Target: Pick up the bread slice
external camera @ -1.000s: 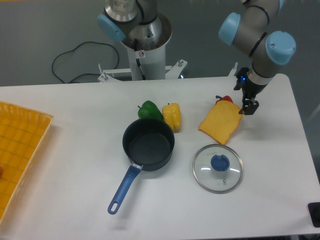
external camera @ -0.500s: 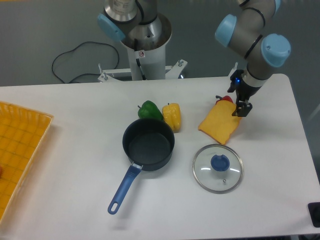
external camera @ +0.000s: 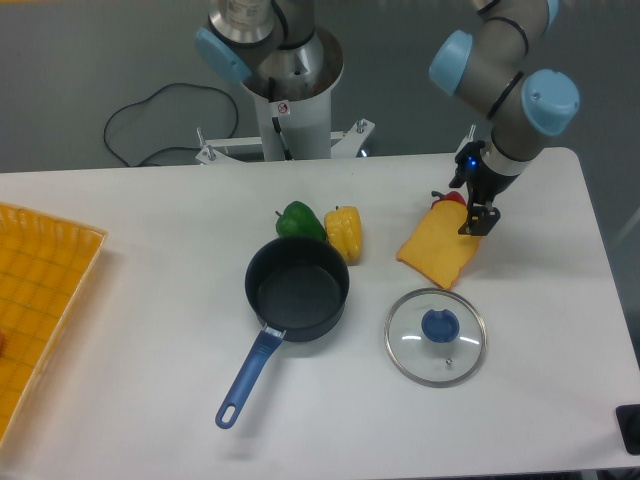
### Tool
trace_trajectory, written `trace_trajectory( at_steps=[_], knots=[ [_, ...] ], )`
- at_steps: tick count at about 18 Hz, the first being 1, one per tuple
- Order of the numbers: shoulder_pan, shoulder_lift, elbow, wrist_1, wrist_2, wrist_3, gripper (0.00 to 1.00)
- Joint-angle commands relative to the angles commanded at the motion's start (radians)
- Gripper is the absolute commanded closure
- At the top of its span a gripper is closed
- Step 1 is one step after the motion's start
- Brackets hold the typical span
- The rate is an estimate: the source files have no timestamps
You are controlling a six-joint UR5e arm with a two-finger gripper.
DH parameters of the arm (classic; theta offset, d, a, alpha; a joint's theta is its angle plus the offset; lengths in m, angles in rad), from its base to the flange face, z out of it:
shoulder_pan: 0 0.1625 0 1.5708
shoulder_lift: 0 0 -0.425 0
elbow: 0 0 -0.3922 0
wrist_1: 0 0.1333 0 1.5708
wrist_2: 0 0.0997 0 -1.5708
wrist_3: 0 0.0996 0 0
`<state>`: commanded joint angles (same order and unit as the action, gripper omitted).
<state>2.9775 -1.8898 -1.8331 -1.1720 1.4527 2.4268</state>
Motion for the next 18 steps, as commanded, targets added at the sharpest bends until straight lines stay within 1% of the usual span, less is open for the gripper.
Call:
trace_trajectory(
  at_steps=[3,5,7,11,12,13,14,17,18],
  knots=[
    [0.0,-0.011,0.003,0.006,0.0,0.0,0.0],
    [0.0,-0.017,0.0,0.028,-0.002,0.0,0.0],
    [-0.002,-0.023,-0.003,0.037,-0.002,-0.002,0.0],
    [-0.003,-0.025,0.002,0.035,0.0,-0.005,0.0],
    [-0.005,-0.025,0.003,0.035,0.0,-0.008,0.02],
    [-0.006,-0.025,0.003,0.035,0.0,-0.008,0.07],
    [-0.006,-0.025,0.005,0.035,0.0,-0.009,0.15],
    [-0.006,-0.025,0.006,0.034,0.0,-0.011,0.33],
    [-0.006,-0.025,0.009,0.034,0.0,-0.012,0.36]
  ],
)
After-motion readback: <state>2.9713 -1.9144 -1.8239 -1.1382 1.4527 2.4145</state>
